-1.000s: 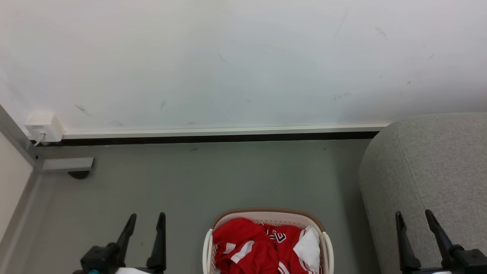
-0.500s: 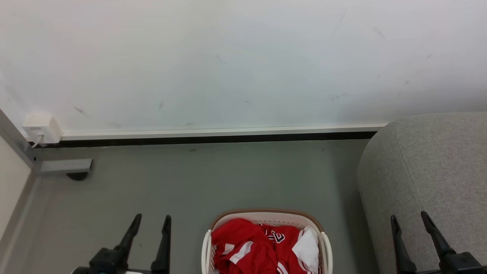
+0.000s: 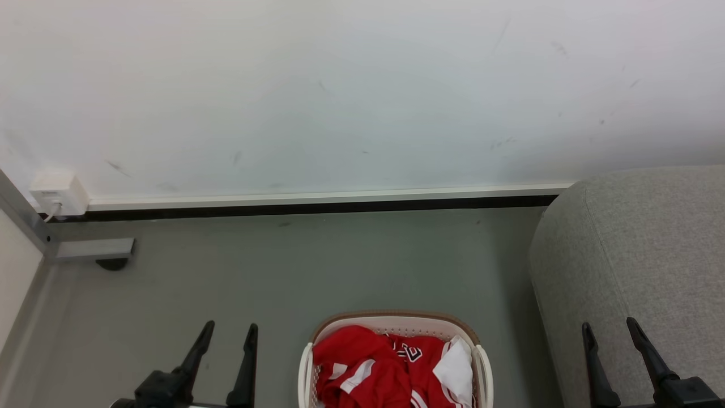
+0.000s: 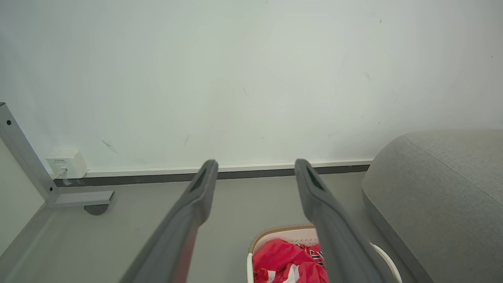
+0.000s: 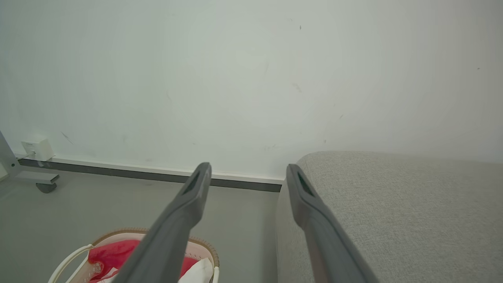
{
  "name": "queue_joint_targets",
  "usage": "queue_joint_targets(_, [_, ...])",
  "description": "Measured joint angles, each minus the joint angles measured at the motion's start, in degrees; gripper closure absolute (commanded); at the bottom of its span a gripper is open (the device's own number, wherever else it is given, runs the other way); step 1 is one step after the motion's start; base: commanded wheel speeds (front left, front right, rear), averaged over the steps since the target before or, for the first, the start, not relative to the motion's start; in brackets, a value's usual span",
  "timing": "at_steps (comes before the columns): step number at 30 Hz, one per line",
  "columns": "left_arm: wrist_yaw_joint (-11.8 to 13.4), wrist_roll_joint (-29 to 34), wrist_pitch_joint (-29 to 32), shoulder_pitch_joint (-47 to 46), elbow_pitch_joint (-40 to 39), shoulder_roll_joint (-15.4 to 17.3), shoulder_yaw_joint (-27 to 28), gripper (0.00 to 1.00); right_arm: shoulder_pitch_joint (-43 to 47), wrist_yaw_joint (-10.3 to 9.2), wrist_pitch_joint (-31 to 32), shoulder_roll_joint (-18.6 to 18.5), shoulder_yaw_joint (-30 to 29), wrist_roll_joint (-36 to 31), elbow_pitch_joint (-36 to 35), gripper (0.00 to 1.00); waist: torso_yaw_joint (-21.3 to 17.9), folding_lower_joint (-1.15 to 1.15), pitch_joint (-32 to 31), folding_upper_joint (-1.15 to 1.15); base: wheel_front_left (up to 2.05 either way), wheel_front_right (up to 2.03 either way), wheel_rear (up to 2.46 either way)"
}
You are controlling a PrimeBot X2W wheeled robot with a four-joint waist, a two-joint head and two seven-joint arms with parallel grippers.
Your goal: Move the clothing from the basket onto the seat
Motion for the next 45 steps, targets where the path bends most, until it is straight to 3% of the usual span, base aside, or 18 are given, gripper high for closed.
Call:
queue_joint_targets(12, [-0.2,0.0,0.0,0.1,-0.2,0.0,0.2,0.0,-0.1,0.0,0.0,0.0,0.4,0.5,0.1,0.0,-0.4,0.0,0.7,0.0,0.0,0.0,0.0])
queue_joint_targets(21, [-1.1,0.1,0.0,-3.6,-0.7,0.4,-0.9,0.0,-3.2,0.0,0.0,0.1,0.9,0.6,-1.5,0.0,-1.6,0.0,6.3,0.0,0.0,0.0,0.0])
queue_joint_targets(34, [-1.7,1.0,0.0,-20.3,6.8,5.4,-18.2,0.0,-12.7,0.0,-0.1,0.1,4.7,2.6,-4.2,0.0,-4.5,0.01,20.6,0.0,0.0,0.0,0.0])
queue_joint_targets(40, [-1.7,2.9,0.2,-29.7,16.3,5.4,-25.4,0.0,-16.7,0.0,-0.1,0.1,6.7,3.3,-5.3,0.0,-6.0,0.02,27.5,0.0,0.0,0.0,0.0])
queue_joint_targets(45, [-1.5,6.4,4.9,-36.4,25.8,3.9,-29.2,0.0,-19.2,0.0,-0.1,0.1,7.7,5.4,-6.5,0.0,-7.2,0.02,32.9,0.0,0.0,0.0,0.0])
